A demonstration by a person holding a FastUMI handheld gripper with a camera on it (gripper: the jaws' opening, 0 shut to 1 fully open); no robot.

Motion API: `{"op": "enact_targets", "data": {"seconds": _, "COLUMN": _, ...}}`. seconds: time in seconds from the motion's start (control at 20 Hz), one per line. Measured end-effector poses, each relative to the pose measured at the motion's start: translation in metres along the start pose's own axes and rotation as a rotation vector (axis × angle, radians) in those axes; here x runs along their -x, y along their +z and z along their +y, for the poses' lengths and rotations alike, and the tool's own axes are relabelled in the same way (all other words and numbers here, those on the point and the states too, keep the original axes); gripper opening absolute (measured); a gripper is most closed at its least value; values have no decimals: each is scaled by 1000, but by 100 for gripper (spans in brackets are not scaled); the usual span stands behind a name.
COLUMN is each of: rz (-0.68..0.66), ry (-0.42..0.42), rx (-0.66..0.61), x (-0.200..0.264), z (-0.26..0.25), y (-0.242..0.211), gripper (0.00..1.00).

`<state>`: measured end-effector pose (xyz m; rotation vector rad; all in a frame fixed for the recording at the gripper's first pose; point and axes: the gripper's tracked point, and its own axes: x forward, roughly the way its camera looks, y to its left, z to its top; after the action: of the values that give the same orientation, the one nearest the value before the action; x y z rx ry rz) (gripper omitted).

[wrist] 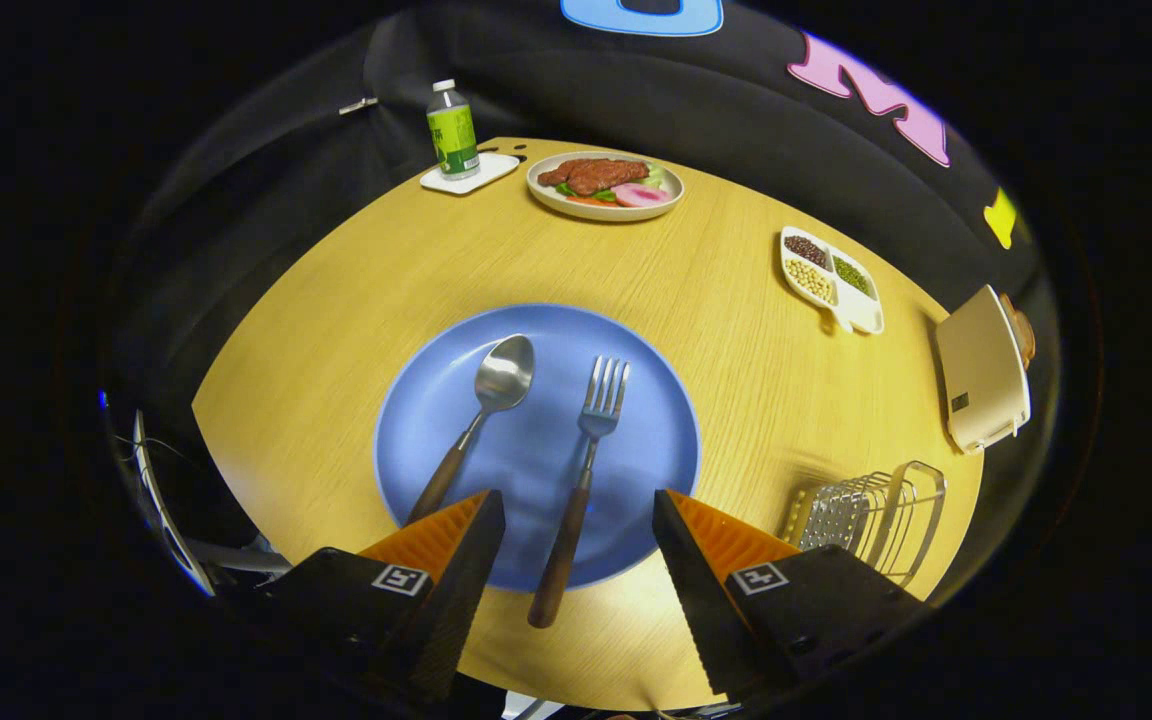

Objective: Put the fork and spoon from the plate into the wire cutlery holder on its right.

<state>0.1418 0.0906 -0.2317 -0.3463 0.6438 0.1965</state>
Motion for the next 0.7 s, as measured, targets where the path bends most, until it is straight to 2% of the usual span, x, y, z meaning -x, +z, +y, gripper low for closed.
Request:
{"op": "enact_targets", "data": {"seconds": 0.15, "rz": 47, "ry": 23, "rx": -28, "x": -12, "z": 5, "y": -5, "gripper": 86}}
{"op": "enact_targets", "data": {"seconds": 0.25, "rz": 82, "ry": 33, "rx": -55, "x": -18, "z": 7, "y": -10, "gripper": 77}}
{"op": "enact_targets", "data": {"seconds": 0.35, "rz": 136, "ry": 41, "rx": -96, "x": -24, "z": 11, "y": -19, "gripper": 63}}
{"op": "enact_targets", "data": {"seconds": 0.5, "rz": 172, "ry": 39, "rx": -117, "x": -26, "z": 11, "y": -22, "gripper": 36}}
{"op": "enact_targets", "data": {"seconds": 0.65, "rz": 197, "ry": 37, "rx": -130, "x": -26, "z": 9, "y": -26, "gripper": 23}}
{"op": "enact_targets", "data": {"seconds": 0.7, "rz": 198, "ry": 41, "rx": -144, "x": -25, "z": 8, "y": -26, "gripper": 23}}
